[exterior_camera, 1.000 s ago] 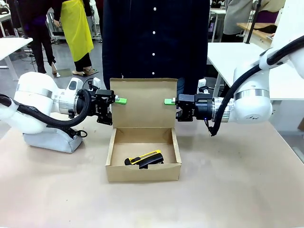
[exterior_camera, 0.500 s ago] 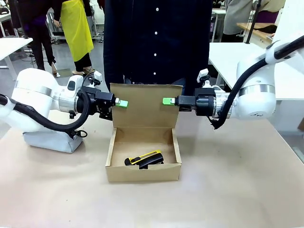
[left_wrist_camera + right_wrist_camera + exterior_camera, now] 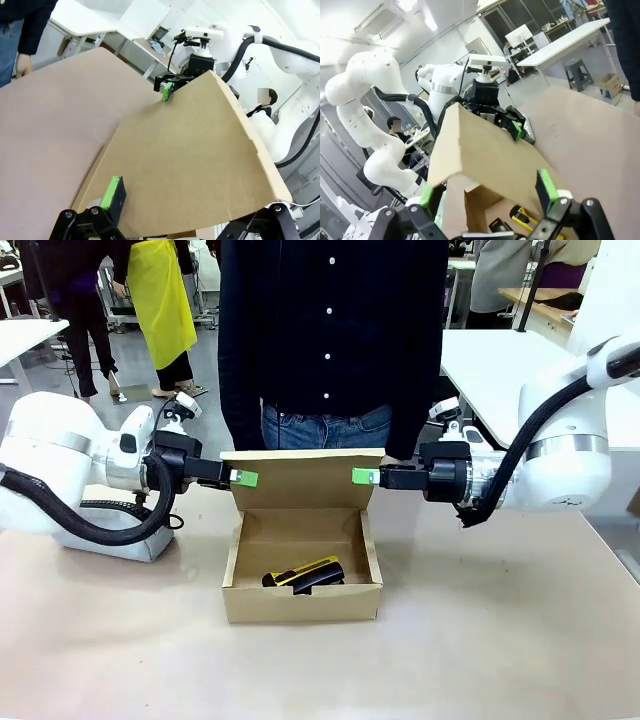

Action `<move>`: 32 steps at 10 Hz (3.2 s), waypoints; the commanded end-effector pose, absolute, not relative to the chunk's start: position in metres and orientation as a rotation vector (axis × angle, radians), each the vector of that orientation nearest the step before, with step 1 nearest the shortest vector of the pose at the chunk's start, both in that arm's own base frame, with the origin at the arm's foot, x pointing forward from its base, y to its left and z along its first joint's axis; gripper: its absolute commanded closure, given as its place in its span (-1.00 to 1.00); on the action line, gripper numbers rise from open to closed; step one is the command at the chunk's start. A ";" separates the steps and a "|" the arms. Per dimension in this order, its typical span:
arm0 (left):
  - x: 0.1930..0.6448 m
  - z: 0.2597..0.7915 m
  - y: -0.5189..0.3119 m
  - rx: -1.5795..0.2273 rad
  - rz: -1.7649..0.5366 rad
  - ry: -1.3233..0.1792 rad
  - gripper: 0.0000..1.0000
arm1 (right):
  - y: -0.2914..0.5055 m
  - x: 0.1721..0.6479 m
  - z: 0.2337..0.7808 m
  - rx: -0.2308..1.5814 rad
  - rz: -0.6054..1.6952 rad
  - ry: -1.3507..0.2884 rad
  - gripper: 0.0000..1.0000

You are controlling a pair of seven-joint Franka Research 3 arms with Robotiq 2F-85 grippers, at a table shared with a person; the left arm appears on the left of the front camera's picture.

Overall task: Pack the items into the box.
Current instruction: Close the Mailer Box.

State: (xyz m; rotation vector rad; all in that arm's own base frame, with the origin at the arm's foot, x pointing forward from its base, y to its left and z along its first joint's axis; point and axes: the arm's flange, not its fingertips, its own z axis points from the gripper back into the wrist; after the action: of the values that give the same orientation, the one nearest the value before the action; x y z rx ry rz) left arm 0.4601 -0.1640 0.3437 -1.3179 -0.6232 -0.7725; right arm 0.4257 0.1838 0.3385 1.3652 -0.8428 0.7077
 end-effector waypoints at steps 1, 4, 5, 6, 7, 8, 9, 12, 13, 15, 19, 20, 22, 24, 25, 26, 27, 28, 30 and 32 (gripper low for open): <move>0.444 0.341 -0.157 -1.364 -0.814 -0.703 -1.00 | 0.186 0.423 0.329 1.344 0.715 -0.897 -1.00; 0.433 0.331 -0.154 -1.394 -0.888 -0.681 -1.00 | 0.184 0.427 0.314 1.311 0.705 -0.899 -1.00; 0.432 0.327 -0.153 -1.390 -0.900 -0.669 -1.00 | 0.183 0.428 0.307 1.254 0.703 -0.900 -1.00; 0.432 0.323 -0.151 -1.400 -0.917 -0.661 -1.00 | 0.182 0.428 0.303 1.230 0.707 -0.906 -1.00; 0.432 0.318 -0.148 -1.400 -0.926 -0.666 -1.00 | 0.180 0.428 0.300 1.229 0.717 -0.916 -1.00; 0.432 0.312 -0.145 -1.381 -0.932 -0.679 -1.00 | 0.178 0.427 0.298 1.235 0.720 -0.930 -1.00; 0.432 0.306 -0.142 -1.364 -0.932 -0.673 -1.00 | 0.176 0.425 0.297 1.242 0.728 -0.936 -1.00; 0.427 0.304 -0.139 -1.353 -0.986 -0.655 -1.00 | 0.172 0.426 0.295 1.269 0.724 -0.921 -1.00; 0.423 0.307 -0.136 -1.353 -1.009 -0.669 -1.00 | 0.164 0.424 0.296 1.277 0.722 -0.908 -1.00; 0.415 0.320 -0.123 -1.364 -1.024 -0.718 -1.00 | 0.138 0.418 0.301 1.280 0.697 -0.908 -1.00; 0.399 0.339 -0.096 -1.320 -1.011 -0.846 -1.00 | 0.091 0.403 0.318 1.287 0.606 -1.043 -1.00; 0.399 0.341 -0.091 -1.336 -0.985 -0.897 -1.00 | 0.093 0.403 0.319 1.290 0.601 -1.056 -1.00; 0.407 0.337 -0.100 -1.360 -0.919 -0.991 -1.00 | 0.121 0.410 0.319 1.299 0.646 -1.062 -1.00; 0.416 0.322 -0.126 -1.278 -0.923 -0.987 -1.00 | 0.155 0.414 0.308 1.274 0.798 -1.005 -1.00; 0.417 0.315 -0.138 -1.234 -0.979 -0.959 -1.00 | 0.168 0.415 0.300 1.294 0.880 -0.977 -1.00; 0.418 0.309 -0.149 -1.132 -1.046 -0.929 -1.00 | 0.178 0.416 0.292 1.281 0.957 -0.963 -1.00; 0.418 0.303 -0.157 -1.131 -1.121 -0.862 -1.00 | 0.184 0.416 0.286 1.281 1.041 -0.929 -1.00; 0.417 0.298 -0.164 -1.108 -1.177 -0.843 -1.00 | 0.187 0.416 0.280 1.274 1.109 -0.912 -1.00; 0.411 0.292 -0.173 -1.062 -1.259 -0.801 -1.00 | 0.190 0.418 0.266 1.178 1.149 -0.897 -1.00; 0.409 0.292 -0.177 -1.033 -1.297 -0.796 -1.00 | 0.201 0.419 0.258 1.062 1.207 -0.891 -1.00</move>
State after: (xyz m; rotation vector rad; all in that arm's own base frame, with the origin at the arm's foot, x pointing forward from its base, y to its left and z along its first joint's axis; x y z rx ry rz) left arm 0.4103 -0.1765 0.2938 -1.0602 -0.7870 -1.2582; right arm 0.4163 0.1894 0.2630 1.1464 -0.8711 1.1604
